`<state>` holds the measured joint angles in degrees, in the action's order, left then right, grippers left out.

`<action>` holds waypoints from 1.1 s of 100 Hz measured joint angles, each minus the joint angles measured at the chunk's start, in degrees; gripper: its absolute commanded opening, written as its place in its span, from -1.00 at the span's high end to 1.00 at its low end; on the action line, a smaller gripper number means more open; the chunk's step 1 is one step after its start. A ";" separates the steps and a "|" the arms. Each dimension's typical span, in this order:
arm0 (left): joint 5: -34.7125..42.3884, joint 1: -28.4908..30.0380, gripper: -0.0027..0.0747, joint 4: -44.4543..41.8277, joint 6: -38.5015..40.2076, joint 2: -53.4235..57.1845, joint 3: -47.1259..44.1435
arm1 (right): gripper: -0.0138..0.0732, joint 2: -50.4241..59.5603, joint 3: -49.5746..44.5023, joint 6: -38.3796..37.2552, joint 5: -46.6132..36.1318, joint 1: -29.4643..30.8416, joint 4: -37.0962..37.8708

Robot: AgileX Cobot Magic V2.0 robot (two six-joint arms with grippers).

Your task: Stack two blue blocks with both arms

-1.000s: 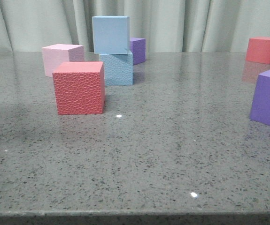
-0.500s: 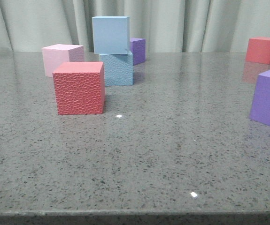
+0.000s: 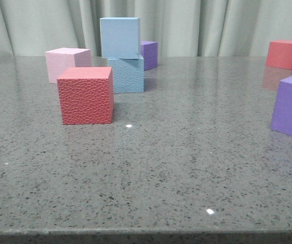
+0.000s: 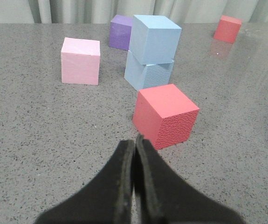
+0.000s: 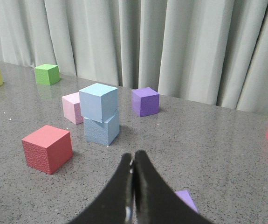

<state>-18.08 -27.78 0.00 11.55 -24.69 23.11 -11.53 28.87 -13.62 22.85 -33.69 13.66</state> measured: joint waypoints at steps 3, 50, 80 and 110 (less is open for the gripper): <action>0.00 0.00 0.98 0.00 0.00 0.00 0.00 | 0.94 0.00 0.00 0.00 0.00 0.00 0.00; 3.64 4.00 0.98 0.00 0.00 2.63 -2.80 | 0.94 0.09 0.00 0.00 0.00 0.00 0.00; 10.26 17.38 0.98 0.00 -5.23 12.34 -11.76 | 0.94 0.09 0.00 0.00 0.00 0.00 0.00; 12.59 30.58 0.98 0.00 -11.13 22.47 -19.17 | 0.94 0.09 0.00 0.00 -0.03 0.00 0.00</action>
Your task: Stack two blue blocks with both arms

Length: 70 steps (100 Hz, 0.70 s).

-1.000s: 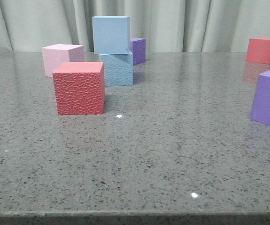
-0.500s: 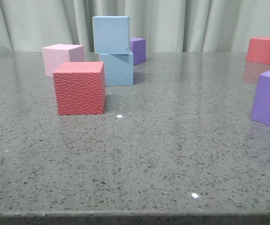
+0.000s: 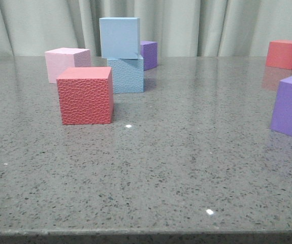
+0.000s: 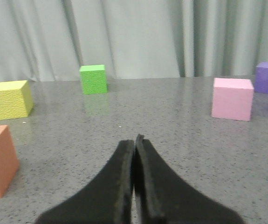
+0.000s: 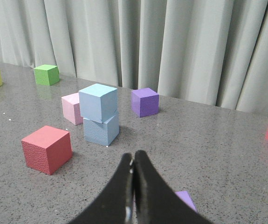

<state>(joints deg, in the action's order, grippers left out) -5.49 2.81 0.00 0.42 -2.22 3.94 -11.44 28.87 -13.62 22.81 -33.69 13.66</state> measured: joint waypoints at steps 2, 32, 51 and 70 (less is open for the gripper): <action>0.32 0.46 0.98 0.00 -0.42 0.34 -0.48 | 0.94 0.00 0.00 0.00 0.00 0.00 0.00; 0.98 2.90 0.98 0.00 -0.42 2.46 -4.17 | 0.94 0.00 0.00 0.00 -0.10 0.00 0.00; 0.87 2.90 0.98 0.00 -0.42 2.46 -4.17 | 0.94 0.00 0.00 0.00 -0.12 0.00 0.00; 0.87 2.90 0.98 0.00 -0.42 2.46 -4.17 | 0.94 0.00 0.00 0.00 -0.12 0.00 0.00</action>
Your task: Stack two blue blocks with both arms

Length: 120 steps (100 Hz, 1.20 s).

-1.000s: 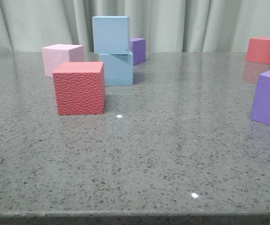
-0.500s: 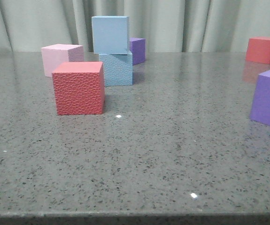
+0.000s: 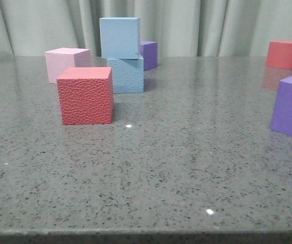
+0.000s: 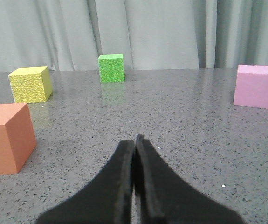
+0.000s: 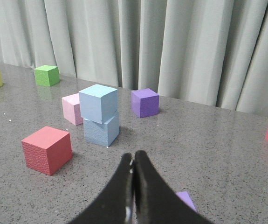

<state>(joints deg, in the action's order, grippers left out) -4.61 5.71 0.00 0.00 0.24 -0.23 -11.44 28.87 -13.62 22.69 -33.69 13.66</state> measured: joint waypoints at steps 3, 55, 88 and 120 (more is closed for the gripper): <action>0.00 0.00 0.98 0.00 0.00 0.00 0.00 | 0.94 0.00 0.00 0.00 0.00 0.00 0.00; 0.00 0.00 0.98 0.00 0.00 0.00 0.00 | 0.94 0.00 0.00 0.20 0.23 0.00 4.15; 0.00 0.00 0.98 0.00 0.00 0.00 0.00 | 0.94 0.00 -2.33 0.15 -1.76 3.26 11.36; 0.00 0.00 0.98 0.00 0.00 0.00 0.00 | 0.94 0.00 -16.40 -2.36 -27.68 19.13 3.49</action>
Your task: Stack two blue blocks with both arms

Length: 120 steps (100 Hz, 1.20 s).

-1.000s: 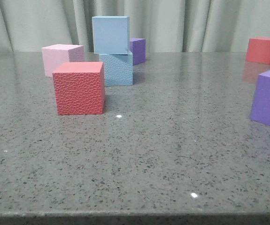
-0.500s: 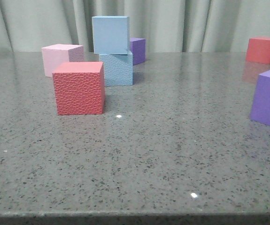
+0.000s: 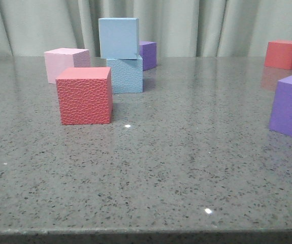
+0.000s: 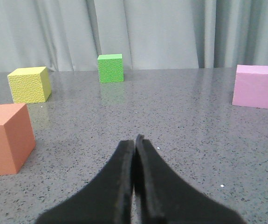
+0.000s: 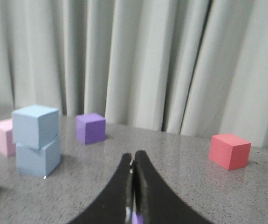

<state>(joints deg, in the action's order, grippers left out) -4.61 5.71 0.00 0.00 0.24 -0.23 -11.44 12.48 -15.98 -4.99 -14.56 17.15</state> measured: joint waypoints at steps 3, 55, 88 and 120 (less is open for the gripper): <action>0.00 0.00 0.98 0.00 0.00 0.00 0.00 | 0.94 0.00 -1.78 0.00 -2.16 1.29 -0.89; 0.00 0.00 0.98 0.00 0.00 0.00 0.00 | 0.94 9.54 -13.82 -0.44 0.95 12.68 -9.76; 0.00 0.00 0.98 0.00 0.00 0.00 0.00 | 0.94 12.00 -13.94 -0.44 6.78 12.84 -9.93; 0.00 0.00 0.98 0.00 0.00 0.00 0.00 | 0.94 12.00 -13.94 -0.47 8.88 12.84 -9.93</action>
<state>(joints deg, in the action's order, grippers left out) -4.61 5.71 0.00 0.00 0.24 -0.23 0.56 -1.46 -16.45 3.89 -1.72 7.22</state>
